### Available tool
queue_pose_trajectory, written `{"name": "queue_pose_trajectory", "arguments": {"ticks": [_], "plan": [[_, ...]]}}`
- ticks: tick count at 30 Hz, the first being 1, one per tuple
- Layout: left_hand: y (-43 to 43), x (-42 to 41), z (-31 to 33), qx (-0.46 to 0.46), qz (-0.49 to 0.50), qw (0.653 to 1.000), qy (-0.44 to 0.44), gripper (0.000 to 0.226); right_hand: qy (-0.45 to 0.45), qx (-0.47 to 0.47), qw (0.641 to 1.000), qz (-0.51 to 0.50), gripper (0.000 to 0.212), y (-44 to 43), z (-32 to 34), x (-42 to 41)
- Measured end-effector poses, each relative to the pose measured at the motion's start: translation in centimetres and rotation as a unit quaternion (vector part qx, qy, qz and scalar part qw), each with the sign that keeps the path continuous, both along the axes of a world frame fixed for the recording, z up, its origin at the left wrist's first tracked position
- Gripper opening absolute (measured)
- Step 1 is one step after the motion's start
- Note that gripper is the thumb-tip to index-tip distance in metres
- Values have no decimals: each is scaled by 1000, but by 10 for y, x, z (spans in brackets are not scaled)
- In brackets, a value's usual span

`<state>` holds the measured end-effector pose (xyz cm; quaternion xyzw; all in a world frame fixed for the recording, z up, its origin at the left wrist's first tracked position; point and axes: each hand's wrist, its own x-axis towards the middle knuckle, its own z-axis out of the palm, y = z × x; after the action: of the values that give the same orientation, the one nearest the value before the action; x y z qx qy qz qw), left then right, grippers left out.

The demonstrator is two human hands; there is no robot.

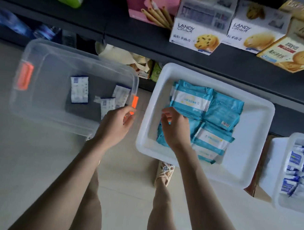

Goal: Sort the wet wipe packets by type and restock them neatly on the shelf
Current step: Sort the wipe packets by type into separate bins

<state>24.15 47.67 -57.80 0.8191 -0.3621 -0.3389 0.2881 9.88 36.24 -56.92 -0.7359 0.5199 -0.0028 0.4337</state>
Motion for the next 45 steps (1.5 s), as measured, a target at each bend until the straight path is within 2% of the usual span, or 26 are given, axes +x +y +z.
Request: {"name": "queue_pose_trajectory", "arguments": {"ticks": [6, 14, 20, 24, 28, 31, 34, 36, 38, 40, 43, 45], "plan": [[64, 93, -21, 37, -2, 999, 32, 11, -3, 26, 999, -40, 20, 71, -22, 99], [102, 177, -89, 113, -12, 992, 55, 17, 59, 81, 985, -137, 22, 126, -91, 179], [102, 211, -167, 232, 81, 968, 52, 33, 128, 159, 967, -153, 32, 129, -165, 207], [89, 224, -207, 320, 151, 935, 5, 57, 151, 165, 962, -158, 48, 120, -206, 216], [76, 233, -231, 299, 236, 924, -24, 67, 184, 168, 956, -154, 57, 117, -226, 221], [71, 240, -244, 276, 250, 927, -46, 68, 171, 166, 955, -179, 48, 118, -236, 225], [69, 245, -253, 227, 272, 935, 34, 62, 114, 179, 958, -191, 27, 112, -235, 230], [70, 245, -249, 216, 242, 944, 63, 46, 43, 210, 950, -227, 10, 108, -230, 234], [70, 242, -239, 209, 207, 950, 109, 27, -22, 242, 932, -270, 7, 106, -223, 239], [70, 238, -228, 178, 204, 940, 207, 9, -54, 268, 919, -284, 5, 105, -220, 245], [69, 234, -217, 134, 215, 916, 312, 4, -79, 312, 908, -267, 9, 109, -214, 254], [68, 232, -216, 125, 194, 918, 323, 18, -90, 334, 902, -257, 6, 112, -212, 258]]}}
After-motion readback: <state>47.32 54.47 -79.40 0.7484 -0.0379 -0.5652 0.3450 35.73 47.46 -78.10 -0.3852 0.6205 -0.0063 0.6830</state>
